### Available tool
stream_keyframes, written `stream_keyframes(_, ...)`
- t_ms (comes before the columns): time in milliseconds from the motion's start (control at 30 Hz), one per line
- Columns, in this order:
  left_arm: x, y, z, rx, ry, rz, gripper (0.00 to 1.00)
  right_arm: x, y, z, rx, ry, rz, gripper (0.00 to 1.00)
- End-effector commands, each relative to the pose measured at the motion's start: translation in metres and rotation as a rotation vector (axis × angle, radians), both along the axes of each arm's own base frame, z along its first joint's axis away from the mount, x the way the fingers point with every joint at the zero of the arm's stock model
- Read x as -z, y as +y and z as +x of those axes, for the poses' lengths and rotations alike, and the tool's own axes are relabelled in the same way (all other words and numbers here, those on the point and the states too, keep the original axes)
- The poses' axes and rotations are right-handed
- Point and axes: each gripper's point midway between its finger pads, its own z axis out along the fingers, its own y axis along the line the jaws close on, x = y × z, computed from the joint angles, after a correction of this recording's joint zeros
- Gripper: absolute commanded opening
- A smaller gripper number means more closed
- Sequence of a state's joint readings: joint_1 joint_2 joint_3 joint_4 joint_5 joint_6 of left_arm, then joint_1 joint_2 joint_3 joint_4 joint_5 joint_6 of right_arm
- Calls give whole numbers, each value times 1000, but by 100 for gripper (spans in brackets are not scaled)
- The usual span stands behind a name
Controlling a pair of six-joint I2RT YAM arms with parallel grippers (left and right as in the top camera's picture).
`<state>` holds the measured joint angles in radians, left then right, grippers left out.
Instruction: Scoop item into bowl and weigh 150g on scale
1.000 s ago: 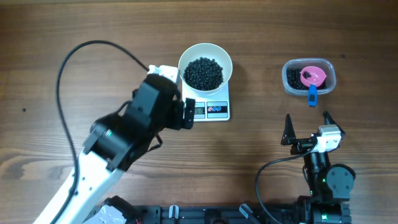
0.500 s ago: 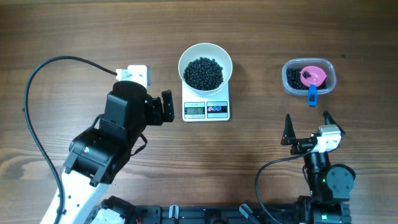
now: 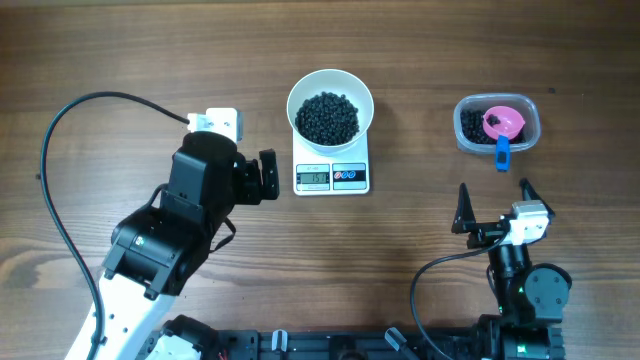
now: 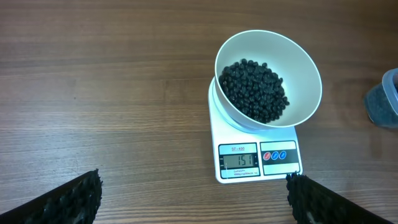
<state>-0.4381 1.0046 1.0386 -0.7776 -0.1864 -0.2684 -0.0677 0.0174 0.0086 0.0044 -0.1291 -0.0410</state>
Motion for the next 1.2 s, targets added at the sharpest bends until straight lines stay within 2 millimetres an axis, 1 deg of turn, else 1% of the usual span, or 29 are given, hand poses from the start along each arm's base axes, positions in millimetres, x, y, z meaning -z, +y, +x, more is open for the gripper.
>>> stream_keyframes(0, 0, 3, -1, -15, -4, -4, 100, -2, -2, -1, 15, -11, 17, 100)
stream_keyframes(633, -1, 3, -1, -15, -4, -5, 100, -2, -2, -1, 15, -11, 17, 100)
stream_keyframes(733, 7, 5, -8, -12, 35, 13, 100, -2, -2, -1, 15, -11, 17, 100)
stream_keyframes(800, 5, 4, -6, -10, 24, 9, 100, -2, -2, -1, 15, -11, 17, 100)
stream_keyframes(867, 4, 11, -13, -23, 20, 21, 100, -2, -2, -1, 15, -11, 17, 100)
stream_keyframes(933, -2, 29, -22, -81, -39, 43, 100, -2, -2, -1, 15, -11, 17, 100)
stream_keyframes(1000, -2, 45, -35, -121, -90, 31, 100, -2, -2, -1, 15, -11, 17, 100)
stream_keyframes(1033, 1, 51, -40, -132, -105, 23, 100, -2, -2, -1, 15, -11, 17, 100)
stream_keyframes(1067, 8, 55, -49, -132, -111, 10, 100, -2, -2, -1, 15, -11, 17, 100)
stream_keyframes(1100, 16, 55, -55, -109, -108, 7, 100, -2, -2, -1, 15, -11, 17, 100)
stream_keyframes(1167, 32, 48, -64, -16, -102, 11, 100, -2, -2, -1, 15, -11, 17, 100)
